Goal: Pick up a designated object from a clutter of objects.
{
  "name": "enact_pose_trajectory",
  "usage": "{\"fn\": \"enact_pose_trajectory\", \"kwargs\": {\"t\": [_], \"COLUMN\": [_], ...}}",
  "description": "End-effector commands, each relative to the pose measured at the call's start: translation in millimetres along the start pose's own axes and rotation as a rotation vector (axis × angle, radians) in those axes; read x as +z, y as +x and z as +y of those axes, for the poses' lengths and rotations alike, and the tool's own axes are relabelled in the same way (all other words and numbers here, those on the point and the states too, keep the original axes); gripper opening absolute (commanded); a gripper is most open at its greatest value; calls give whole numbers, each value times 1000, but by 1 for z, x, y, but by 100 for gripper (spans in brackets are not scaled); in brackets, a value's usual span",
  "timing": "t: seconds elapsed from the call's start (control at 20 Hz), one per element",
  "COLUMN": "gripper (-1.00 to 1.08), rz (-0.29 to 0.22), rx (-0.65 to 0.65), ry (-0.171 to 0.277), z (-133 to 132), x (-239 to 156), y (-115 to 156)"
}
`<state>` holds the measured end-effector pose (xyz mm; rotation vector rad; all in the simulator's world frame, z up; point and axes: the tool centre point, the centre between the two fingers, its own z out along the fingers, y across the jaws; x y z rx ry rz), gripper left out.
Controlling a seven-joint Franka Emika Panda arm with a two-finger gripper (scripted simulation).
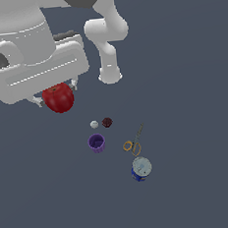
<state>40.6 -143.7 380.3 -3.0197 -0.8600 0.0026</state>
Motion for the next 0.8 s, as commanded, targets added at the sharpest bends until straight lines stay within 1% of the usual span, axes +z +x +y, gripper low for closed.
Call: {"fn": "enact_pose_trajectory", "kwargs": {"t": [0.0,0.35,0.75], "gripper": [-100,-100,-100], "rz": [1,1,1], "rx": [-1,-1,-1], "ry": [-2,-2,-2], "z": [12,32,39], "x": [-12,-30,-36], "y": [-2,-5,-5]}}
